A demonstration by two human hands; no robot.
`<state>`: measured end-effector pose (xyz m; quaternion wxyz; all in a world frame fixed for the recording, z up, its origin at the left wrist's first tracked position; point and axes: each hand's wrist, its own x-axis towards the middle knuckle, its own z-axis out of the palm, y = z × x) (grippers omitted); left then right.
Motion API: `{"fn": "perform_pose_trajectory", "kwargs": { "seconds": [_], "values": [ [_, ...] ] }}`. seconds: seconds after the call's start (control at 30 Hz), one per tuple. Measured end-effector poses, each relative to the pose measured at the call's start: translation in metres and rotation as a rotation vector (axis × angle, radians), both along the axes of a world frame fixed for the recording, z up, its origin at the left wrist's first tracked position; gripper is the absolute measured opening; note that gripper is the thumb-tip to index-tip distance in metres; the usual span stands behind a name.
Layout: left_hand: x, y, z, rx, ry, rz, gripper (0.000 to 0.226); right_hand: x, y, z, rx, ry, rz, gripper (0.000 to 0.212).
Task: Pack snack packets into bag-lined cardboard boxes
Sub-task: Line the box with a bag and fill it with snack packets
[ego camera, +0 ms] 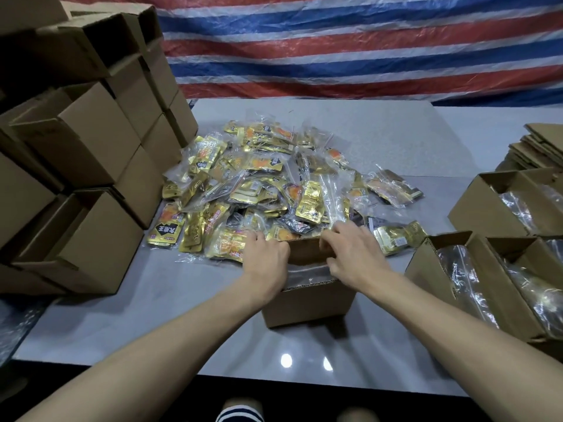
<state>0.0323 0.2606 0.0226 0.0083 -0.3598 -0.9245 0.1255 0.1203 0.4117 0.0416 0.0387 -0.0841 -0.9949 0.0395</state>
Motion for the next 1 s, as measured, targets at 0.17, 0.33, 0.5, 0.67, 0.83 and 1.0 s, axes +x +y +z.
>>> {"fn": "perform_pose_trajectory", "kwargs": {
  "seconds": [0.17, 0.33, 0.5, 0.67, 0.83, 1.0],
  "values": [
    [-0.002, 0.002, -0.002, -0.026, 0.028, 0.036, 0.019, 0.013, 0.003, 0.006, -0.128, -0.334, 0.262, 0.070],
    [0.005, 0.007, 0.003, -0.040, 0.044, -0.006, 0.018, 0.007, -0.001, -0.002, 0.003, -0.529, 0.273, 0.057],
    [0.025, -0.003, 0.011, 0.177, -0.383, -0.159, 0.047, 0.002, -0.012, -0.004, 0.044, -0.589, 0.212, 0.036],
    [0.017, -0.008, 0.012, -0.072, -0.763, -0.142, 0.076, -0.004, -0.015, -0.002, -0.072, -0.743, 0.182, 0.015],
    [0.009, 0.001, 0.016, -0.299, -0.526, -0.270, 0.060, -0.010, -0.013, -0.002, -0.220, -0.830, 0.100, 0.035],
    [0.010, 0.009, 0.012, -0.304, -0.585, -0.234, 0.044, -0.009, 0.000, -0.004, -0.348, -0.764, 0.105, 0.039]
  ]
}}
